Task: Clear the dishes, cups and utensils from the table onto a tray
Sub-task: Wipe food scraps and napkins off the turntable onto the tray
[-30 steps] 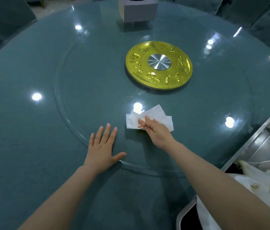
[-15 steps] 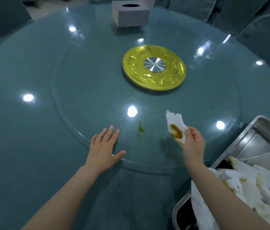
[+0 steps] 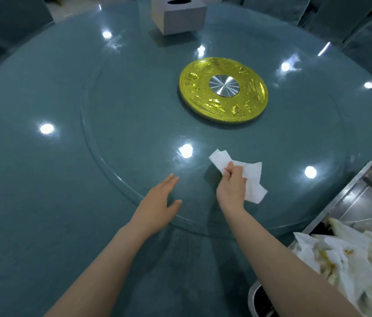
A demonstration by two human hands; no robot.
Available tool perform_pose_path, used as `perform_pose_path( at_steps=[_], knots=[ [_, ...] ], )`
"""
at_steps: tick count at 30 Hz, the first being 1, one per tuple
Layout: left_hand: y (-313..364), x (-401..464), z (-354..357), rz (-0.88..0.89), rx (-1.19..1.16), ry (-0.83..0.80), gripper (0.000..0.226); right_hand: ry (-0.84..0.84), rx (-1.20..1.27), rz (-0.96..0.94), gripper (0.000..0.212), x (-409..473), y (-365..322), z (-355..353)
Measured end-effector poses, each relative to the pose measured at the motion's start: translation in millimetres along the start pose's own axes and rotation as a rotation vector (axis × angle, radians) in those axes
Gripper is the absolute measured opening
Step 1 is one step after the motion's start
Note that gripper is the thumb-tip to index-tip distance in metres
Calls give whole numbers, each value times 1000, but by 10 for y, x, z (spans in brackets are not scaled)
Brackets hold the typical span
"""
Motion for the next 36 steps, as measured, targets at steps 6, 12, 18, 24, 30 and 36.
perform_pose_path(
  at_steps=[6,12,18,24,30,36],
  knots=[
    [-175,-123,-252,-148,-25,160,57,-191,-140,-266,37,-52,-56,73],
    [-101,-433,-339,-252,-55,242,55,-439,-183,-445,23,-215,-63,87],
    [112,-876,-489,-309,-21,301,51,-673,-322,-601,26,-667,10,15],
    [344,-1450,-539,-358,14,337,47,-749,-199,-510,24,-1084,33,-363],
    [602,-1872,-568,-393,-71,364,40,-721,295,-54,25,-1410,68,-943],
    [1029,-2305,-549,-393,-389,350,37,-830,652,381,19,-1837,180,-1390]
  ],
)
Point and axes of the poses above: each hand's wrist, its own x-axis towards the middle knuckle, its own z-axis out of the palm, y = z × x, the point moved 9 cm from there along x, towards the middle knuckle, and after that the axes turned 12 degrees about y, right-handed, at the moved point
